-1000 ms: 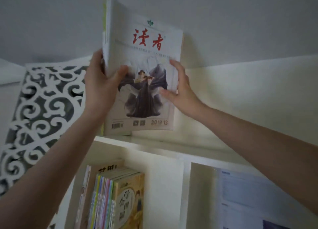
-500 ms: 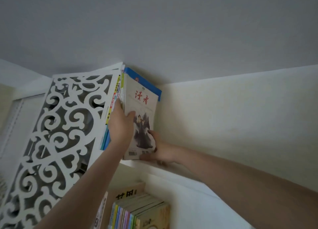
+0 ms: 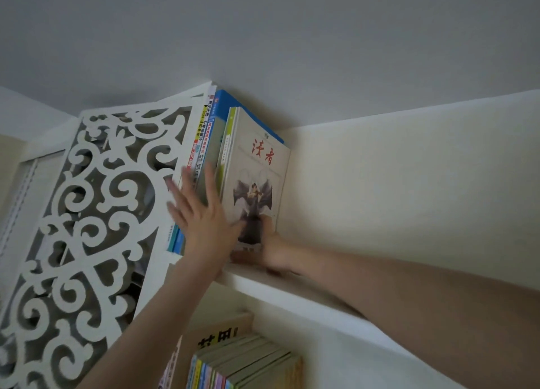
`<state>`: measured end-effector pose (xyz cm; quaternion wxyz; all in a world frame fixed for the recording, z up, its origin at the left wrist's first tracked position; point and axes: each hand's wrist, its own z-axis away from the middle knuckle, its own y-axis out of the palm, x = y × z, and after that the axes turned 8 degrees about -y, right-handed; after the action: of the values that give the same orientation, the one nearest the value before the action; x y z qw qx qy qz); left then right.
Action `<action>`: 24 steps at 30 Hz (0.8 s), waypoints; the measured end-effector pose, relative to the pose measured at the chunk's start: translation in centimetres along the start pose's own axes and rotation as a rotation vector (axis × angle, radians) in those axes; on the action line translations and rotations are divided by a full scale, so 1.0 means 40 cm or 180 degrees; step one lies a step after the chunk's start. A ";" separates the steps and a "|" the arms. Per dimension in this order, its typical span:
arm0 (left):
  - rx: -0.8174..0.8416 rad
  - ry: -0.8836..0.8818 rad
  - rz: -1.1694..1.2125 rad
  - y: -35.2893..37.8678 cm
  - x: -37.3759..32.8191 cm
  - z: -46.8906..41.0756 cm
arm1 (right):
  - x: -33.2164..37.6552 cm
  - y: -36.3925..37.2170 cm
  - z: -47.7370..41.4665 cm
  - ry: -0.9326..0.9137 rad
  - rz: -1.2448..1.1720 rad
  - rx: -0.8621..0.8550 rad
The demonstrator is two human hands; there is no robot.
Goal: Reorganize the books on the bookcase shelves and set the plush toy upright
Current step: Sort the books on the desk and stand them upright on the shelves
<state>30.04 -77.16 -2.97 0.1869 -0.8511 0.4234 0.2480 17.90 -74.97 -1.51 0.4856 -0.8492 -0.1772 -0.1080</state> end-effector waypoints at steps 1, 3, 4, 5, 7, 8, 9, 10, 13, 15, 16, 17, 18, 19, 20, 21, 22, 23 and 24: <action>0.0258 -0.0250 -0.0006 -0.006 0.019 0.015 | -0.002 0.006 -0.004 0.0047 -0.0035 0.0016; 0.0565 -0.0551 0.0169 -0.018 0.037 0.027 | -0.007 0.013 -0.013 0.0102 -0.0084 0.0013; 0.0592 -0.0582 0.0150 -0.021 0.036 0.026 | -0.008 0.016 -0.015 0.0087 -0.0103 0.0019; 0.0597 -0.0598 0.0091 -0.022 0.033 0.023 | -0.004 0.014 -0.012 0.0052 -0.0105 0.0047; 0.0678 -0.0659 0.0067 -0.024 0.029 0.011 | -0.001 0.011 -0.008 0.0000 -0.0066 0.0099; 0.0774 -0.0684 0.0087 -0.028 0.027 0.007 | -0.002 0.008 -0.007 -0.0014 -0.0042 0.0114; 0.0874 -0.0689 0.0105 -0.033 0.027 0.003 | 0.001 0.005 -0.004 -0.0010 -0.0011 0.0136; 0.0947 -0.0685 0.0128 -0.037 0.029 0.002 | 0.005 0.003 0.001 0.0015 0.0017 0.0178; 0.0954 -0.0637 0.0227 -0.045 0.034 0.006 | 0.018 -0.006 0.010 -0.0027 0.0101 0.0240; 0.0869 -0.0576 0.0262 -0.045 0.036 0.018 | 0.032 -0.017 0.021 -0.0132 0.0060 0.0330; 0.0820 -0.0542 0.0280 -0.045 0.036 0.027 | 0.038 -0.024 0.026 -0.0163 0.0022 0.0321; 0.0762 -0.0509 0.0297 -0.046 0.035 0.034 | 0.046 -0.031 0.033 -0.0186 -0.0011 0.0234; 0.0698 -0.0496 0.0324 -0.047 0.033 0.039 | 0.054 -0.041 0.038 -0.0251 -0.0056 0.0071; 0.0641 -0.0498 0.0359 -0.050 0.030 0.042 | 0.064 -0.051 0.042 -0.0326 -0.0086 -0.0097; 0.0603 -0.0483 0.0381 -0.051 0.029 0.044 | 0.076 -0.060 0.049 -0.0419 -0.0150 -0.0221; 0.0601 -0.0439 0.0377 -0.051 0.030 0.044 | 0.086 -0.069 0.053 -0.0527 -0.0239 -0.0280; 0.0653 -0.0400 0.0343 -0.050 0.033 0.042 | 0.092 -0.072 0.051 -0.0624 -0.0300 -0.0281; 0.0747 -0.0417 0.0291 -0.048 0.036 0.038 | 0.098 -0.071 0.049 -0.0680 -0.0280 -0.0193; 0.0832 -0.0490 0.0225 -0.045 0.038 0.034 | 0.102 -0.066 0.046 -0.0695 -0.0201 -0.0060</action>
<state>31.93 -76.37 -4.75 0.3192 -0.7825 0.4661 0.2617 20.60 -71.37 1.09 0.4518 -0.8544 -0.2547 -0.0317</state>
